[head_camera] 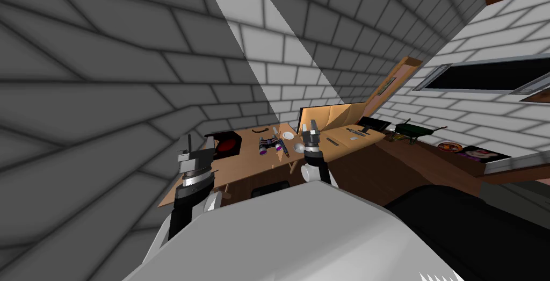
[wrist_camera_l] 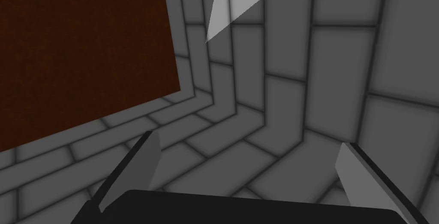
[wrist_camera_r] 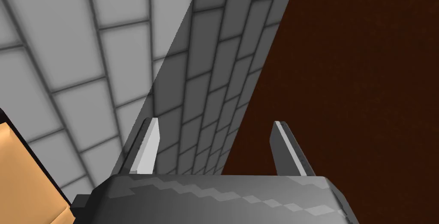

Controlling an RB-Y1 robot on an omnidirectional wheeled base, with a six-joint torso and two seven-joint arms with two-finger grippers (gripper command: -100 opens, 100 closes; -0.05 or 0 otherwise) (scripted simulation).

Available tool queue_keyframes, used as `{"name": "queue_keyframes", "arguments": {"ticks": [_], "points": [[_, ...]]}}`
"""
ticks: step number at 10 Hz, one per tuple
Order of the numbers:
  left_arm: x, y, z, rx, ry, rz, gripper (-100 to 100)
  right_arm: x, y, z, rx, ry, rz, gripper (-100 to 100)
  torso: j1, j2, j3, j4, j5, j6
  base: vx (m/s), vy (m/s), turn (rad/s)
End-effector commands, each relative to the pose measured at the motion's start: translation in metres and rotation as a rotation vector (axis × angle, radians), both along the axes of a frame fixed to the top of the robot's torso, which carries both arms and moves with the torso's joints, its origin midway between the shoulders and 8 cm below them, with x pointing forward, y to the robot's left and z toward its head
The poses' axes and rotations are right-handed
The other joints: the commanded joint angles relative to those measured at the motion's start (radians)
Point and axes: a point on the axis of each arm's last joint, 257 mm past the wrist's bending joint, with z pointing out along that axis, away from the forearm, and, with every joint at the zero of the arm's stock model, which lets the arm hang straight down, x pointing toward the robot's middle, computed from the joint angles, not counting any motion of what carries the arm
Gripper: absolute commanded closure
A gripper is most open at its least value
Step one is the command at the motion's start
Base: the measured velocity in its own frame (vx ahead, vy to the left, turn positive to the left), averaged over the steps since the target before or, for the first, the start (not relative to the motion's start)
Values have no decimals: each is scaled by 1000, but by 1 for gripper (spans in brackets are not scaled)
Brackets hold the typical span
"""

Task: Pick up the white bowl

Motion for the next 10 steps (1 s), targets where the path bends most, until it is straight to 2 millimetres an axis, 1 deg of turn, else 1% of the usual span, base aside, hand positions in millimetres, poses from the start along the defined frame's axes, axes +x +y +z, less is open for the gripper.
{"name": "queue_keyframes", "arguments": {"ticks": [1, 2, 4, 6, 8, 9, 10], "points": [[0, 0, 0, 0, 0, 0, 0, 2, 4, -6, -35, 17, 11, -100, 0, 0, 0, 0, 0, 0, -30, 11, -8], [0, 0, 0, 0, 0, 0, 0, 3, 6, -11, -64, 33, 19, -100, 0, 2, 1, 0, 0, 0, -63, 19, -15], [0, 0, 0, 0, 0, 0, 0, 7, 13, -29, -138, 76, 35, -100, 1, 7, 4, 1, 0, 0, -126, 20, -9], [0, 0, 0, 0, 0, 0, 0, 12, 19, -53, -226, 133, 50, -100, 2, 9, 5, 2, 0, 0, -127, 31, 7], [0, 0, 0, 0, 0, 0, 0, 17, 24, -84, -325, 200, 63, -100, 2, 9, 5, 2, 0, 0, -125, 37, 29], [0, 0, 0, 0, 0, 0, 0, 17, 25, -84, -335, 201, 67, -100, 2, 9, 5, 2, 0, 0, -75, 35, 12], [0, 0, 0, 0, 0, 0, 0, 19, 27, -102, -393, 238, 75, -100, 2, 6, 4, 2, 0, 0, -57, 39, 43]]}}
